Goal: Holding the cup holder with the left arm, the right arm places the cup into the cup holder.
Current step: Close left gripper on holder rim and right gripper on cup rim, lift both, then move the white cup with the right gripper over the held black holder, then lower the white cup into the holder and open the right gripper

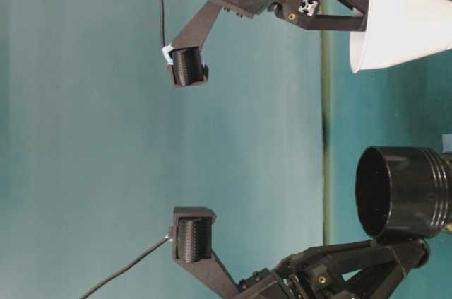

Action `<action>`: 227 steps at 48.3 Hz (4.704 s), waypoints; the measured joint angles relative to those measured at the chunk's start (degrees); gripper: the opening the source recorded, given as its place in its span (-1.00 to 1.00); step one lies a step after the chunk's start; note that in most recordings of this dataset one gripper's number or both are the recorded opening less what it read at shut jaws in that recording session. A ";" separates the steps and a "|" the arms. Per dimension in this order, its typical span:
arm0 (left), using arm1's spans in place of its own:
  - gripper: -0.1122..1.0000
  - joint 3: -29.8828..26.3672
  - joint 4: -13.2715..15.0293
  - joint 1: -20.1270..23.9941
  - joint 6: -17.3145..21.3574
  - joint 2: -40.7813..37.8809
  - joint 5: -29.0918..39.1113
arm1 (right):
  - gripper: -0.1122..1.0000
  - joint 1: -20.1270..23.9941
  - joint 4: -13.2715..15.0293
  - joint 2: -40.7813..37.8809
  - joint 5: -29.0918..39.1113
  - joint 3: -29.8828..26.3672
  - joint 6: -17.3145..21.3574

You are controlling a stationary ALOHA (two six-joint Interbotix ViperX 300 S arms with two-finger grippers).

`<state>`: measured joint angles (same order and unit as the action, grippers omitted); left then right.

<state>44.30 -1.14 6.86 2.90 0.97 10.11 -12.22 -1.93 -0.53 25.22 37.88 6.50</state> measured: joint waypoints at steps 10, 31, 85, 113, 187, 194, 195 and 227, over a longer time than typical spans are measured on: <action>-0.41 0.00 0.00 0.00 0.09 0.62 0.00 | -0.65 0.00 -0.79 0.26 2.29 -1.23 0.00; -0.41 0.00 0.00 -0.62 0.18 2.90 0.09 | -0.72 -0.35 -2.02 1.93 5.63 -2.99 1.23; -0.41 -5.89 0.00 -3.34 1.67 -0.35 0.09 | -0.73 0.70 -2.46 11.43 10.90 -10.46 8.53; -0.41 -12.66 0.00 -3.25 5.45 -4.83 2.11 | -0.73 2.29 -2.46 10.99 11.95 -12.83 8.70; -0.41 -14.24 0.00 -3.16 5.71 -5.89 3.69 | -0.73 4.48 -0.09 -0.97 11.16 -14.06 8.70; -0.41 -14.33 0.00 -3.16 5.71 -5.89 3.69 | -0.73 4.48 0.00 -0.97 11.25 -14.06 8.70; -0.41 -14.33 0.00 -3.16 5.71 -5.89 3.69 | -0.73 4.39 0.00 -0.97 11.25 -14.06 8.70; -0.41 -14.33 0.00 -2.72 5.45 -5.89 3.69 | 0.82 5.10 -0.18 -1.05 11.34 -14.33 8.79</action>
<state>29.97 -1.14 4.13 8.35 -4.92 13.80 -7.12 -2.11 -1.58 36.56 23.55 15.29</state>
